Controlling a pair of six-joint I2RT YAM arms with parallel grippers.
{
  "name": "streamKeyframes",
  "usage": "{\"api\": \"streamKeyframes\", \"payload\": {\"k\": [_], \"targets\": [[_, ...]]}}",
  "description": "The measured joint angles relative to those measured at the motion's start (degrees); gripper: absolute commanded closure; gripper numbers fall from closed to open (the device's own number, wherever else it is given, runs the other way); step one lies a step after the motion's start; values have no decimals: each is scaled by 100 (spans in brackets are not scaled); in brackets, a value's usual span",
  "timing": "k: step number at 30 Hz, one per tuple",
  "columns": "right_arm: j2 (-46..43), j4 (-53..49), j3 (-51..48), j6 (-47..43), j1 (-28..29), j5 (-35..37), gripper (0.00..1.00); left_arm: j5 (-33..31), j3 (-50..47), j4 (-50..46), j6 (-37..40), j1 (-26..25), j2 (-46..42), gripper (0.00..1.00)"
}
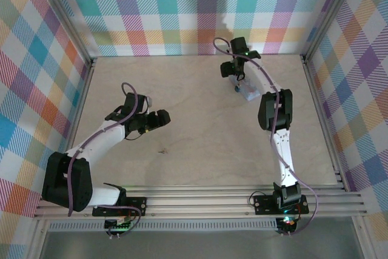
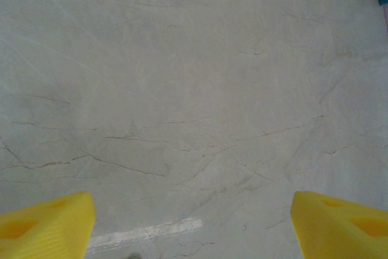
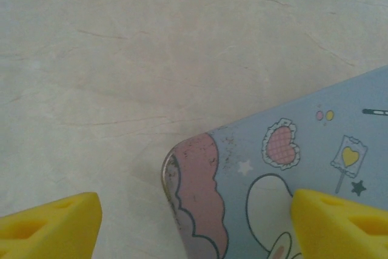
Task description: Unlock a padlock with a key
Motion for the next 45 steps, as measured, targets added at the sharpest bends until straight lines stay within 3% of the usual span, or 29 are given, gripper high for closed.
{"api": "streamKeyframes", "payload": {"k": [14,23,31,39,45], "targets": [[-1657,1185,-2872,-46,297,-2240,26,-42,647,-190,-179,-122,651,21],[-2035,1707,-3676,90,1410,-3003,30,-35,610,-201,-269,-240,647,19],[-1978,1408,-3493,33,2428,-3198,27,-83,17,-297,-457,-238,240,19],[-2227,855,-3432,306,2450,-3018,22,-273,-356,-317,-719,-245,-634,19],[-3056,765,-3812,782,2194,-2686,21,44,-437,-63,-970,-251,-518,25]]}}
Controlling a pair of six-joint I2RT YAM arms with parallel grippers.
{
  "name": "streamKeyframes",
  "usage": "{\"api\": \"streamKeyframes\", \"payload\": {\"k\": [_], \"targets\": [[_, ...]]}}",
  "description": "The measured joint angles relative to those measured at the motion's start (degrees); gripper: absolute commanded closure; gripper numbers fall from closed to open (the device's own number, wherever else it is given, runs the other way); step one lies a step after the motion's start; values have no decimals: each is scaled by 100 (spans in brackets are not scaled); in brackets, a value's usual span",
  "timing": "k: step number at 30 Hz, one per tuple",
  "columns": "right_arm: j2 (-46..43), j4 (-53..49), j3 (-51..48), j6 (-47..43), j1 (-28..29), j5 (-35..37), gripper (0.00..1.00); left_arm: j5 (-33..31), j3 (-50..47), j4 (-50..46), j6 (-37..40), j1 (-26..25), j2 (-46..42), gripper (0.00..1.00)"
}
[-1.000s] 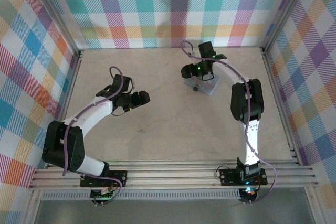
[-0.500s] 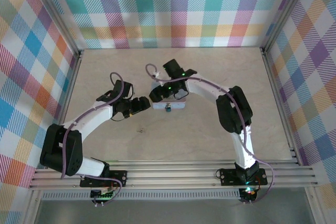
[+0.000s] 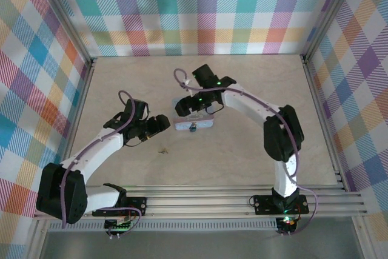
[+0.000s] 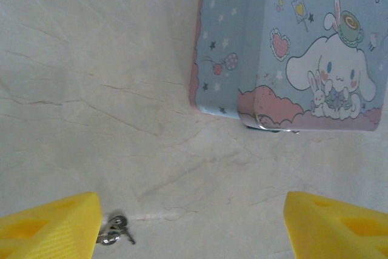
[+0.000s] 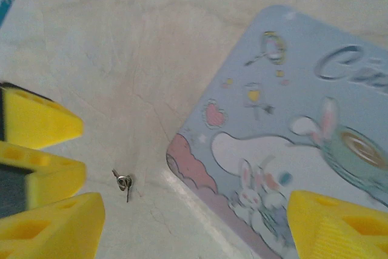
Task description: Unlock a padlock with a key
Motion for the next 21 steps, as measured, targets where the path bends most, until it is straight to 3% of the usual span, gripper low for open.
{"api": "streamKeyframes", "payload": {"k": [6,12,18,21], "targets": [[-721,111,-824,678,-885,4,25,317,-37,470,-243,-87,461,28],[-509,245,-1364,1381,-1744,-466,27,461,98,800,-352,-107,1005,31],[-39,356,-1325,1683,-1703,-826,38,686,323,1434,-468,-111,1624,50],[249,396,-1174,1805,-1670,-964,39,870,525,1794,-496,-129,1969,51]]}}
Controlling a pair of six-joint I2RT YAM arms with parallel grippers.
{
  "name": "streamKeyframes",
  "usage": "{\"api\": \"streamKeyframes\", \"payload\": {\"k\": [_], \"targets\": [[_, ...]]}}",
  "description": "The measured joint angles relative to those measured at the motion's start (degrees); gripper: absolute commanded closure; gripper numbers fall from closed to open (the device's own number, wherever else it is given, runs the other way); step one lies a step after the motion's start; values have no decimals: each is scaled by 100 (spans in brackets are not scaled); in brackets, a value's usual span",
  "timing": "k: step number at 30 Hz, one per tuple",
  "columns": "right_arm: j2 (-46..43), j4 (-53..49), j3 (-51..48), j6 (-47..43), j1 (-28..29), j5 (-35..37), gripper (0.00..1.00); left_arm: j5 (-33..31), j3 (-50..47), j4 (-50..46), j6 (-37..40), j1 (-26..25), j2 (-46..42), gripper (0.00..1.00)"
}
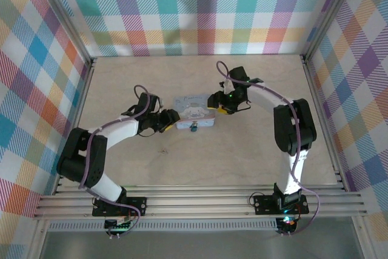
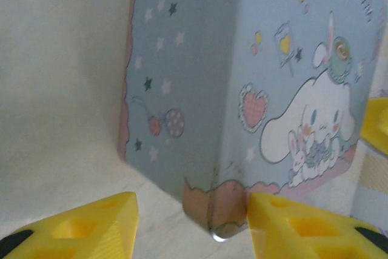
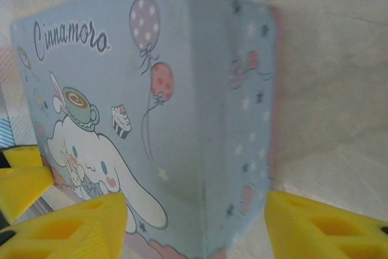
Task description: Unlock a padlock with a key
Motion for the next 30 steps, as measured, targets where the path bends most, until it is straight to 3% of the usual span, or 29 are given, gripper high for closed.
{"api": "streamKeyframes", "payload": {"k": [7,13,19,23,30], "targets": [[483,-24,487,133,-37,-87,37,216,737,227,9,-9,815,49],[605,-76,831,173,-83,90,24,271,1318,57,170,-15,1320,34],[553,-234,911,184,-63,258,20,-7,1982,-673,544,-44,1534,26],[192,-332,772,175,-79,382,19,-326,2284,-1231,863,-52,1534,24],[-1224,-304,-256,164,-103,507,19,-892,2253,-1847,1202,-2,1294,23]]}}
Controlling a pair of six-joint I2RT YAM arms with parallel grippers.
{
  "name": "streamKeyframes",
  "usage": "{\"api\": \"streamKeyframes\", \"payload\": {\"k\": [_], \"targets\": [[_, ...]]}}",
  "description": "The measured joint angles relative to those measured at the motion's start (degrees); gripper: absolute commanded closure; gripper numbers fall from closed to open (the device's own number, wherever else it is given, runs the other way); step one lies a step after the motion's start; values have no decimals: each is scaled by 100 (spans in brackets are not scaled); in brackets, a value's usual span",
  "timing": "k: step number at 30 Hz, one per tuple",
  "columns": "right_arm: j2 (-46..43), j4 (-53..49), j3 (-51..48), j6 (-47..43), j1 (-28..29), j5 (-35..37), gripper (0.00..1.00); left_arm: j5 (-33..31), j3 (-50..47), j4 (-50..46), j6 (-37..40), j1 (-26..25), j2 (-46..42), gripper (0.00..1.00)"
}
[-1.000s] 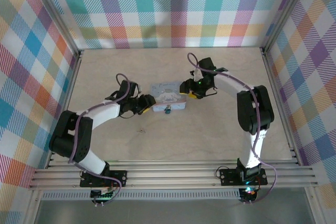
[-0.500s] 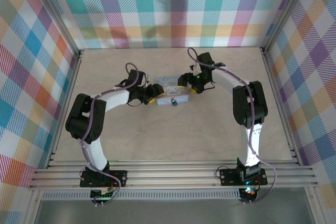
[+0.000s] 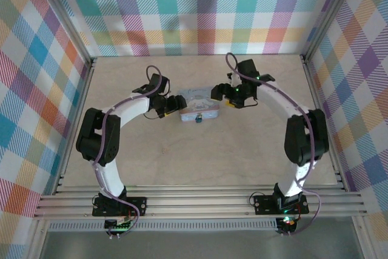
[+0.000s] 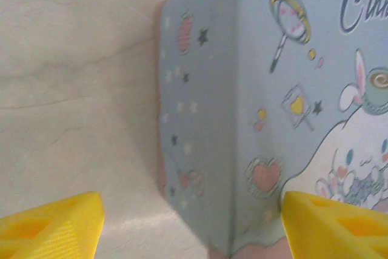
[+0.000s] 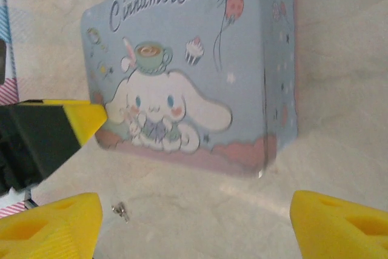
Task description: Unlock a padlock with a key
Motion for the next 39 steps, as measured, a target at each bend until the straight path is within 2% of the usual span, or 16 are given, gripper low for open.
{"api": "streamKeyframes", "payload": {"k": [8,13,21,24,29,39], "targets": [[-872,118,-1344,2,138,175,20,-822,-1082,-494,-17,33,-1325,24],[-933,313,-1757,2,664,396,21,-1279,-1792,-1001,-382,33,-1910,34],[-686,767,-1604,7,1224,544,22,-1412,-2824,-1486,-1331,-166,-2688,52],[-466,841,-1456,7,1259,544,22,-1394,-2903,-1563,-1650,-409,-2712,57],[-302,903,-1375,2,1305,490,22,-1325,-2756,-1574,-1690,-743,-2435,59],[-267,837,-1370,-114,1325,409,22,-1305,-2271,-1572,-1491,-903,-1843,66]]}}
